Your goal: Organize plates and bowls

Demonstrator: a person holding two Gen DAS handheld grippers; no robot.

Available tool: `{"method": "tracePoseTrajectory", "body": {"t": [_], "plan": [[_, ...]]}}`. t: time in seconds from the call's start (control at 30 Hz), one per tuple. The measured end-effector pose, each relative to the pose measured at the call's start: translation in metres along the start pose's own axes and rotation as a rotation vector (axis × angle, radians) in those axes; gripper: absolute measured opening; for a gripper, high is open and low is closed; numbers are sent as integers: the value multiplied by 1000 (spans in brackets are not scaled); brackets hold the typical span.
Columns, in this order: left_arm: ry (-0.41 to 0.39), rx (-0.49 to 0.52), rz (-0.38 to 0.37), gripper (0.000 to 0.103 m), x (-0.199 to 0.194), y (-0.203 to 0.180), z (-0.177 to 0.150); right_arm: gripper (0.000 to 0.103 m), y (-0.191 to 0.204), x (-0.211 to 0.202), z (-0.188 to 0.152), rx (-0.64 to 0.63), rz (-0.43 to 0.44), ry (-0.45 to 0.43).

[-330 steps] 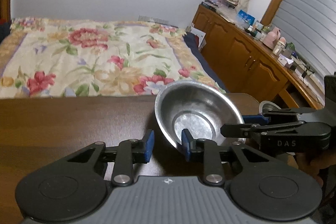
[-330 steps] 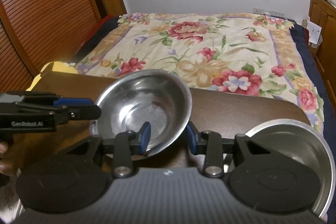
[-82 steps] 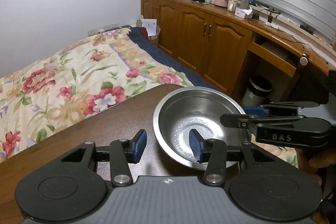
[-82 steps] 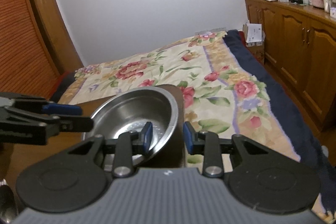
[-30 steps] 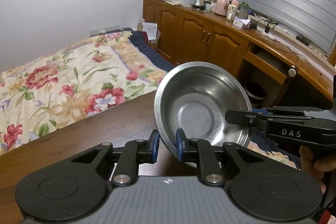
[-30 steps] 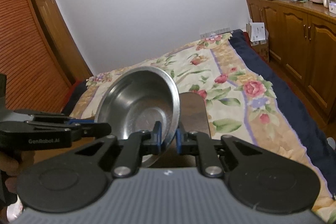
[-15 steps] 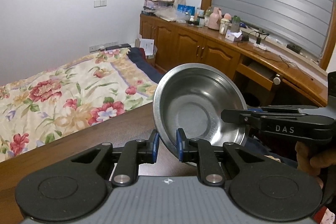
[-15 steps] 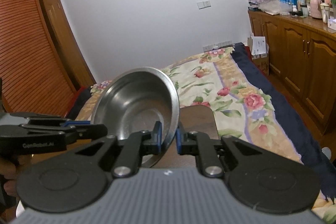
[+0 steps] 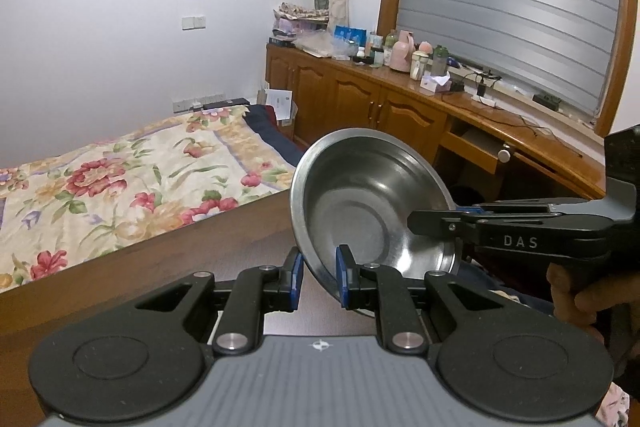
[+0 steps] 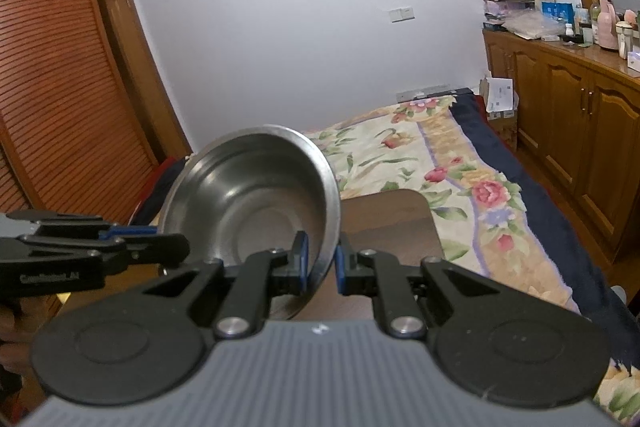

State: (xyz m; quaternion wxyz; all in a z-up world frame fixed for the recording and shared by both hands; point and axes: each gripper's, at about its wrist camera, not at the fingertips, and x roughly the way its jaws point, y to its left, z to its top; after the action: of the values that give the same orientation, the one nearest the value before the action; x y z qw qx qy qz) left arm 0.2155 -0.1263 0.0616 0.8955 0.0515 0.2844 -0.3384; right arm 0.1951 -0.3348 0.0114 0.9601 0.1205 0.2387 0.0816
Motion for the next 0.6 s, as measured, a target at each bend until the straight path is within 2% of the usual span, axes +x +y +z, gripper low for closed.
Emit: {"method": "tracePoseTrajectory", "body": {"t": [0.27,0.6], "plan": [[-14,-32,14,19,-26,3,-23,15,16,-5,-14,-11,32,25],[-4,-88,28,19,-44,3,-71,15,31,-2,-44,-45,70,109]]}}
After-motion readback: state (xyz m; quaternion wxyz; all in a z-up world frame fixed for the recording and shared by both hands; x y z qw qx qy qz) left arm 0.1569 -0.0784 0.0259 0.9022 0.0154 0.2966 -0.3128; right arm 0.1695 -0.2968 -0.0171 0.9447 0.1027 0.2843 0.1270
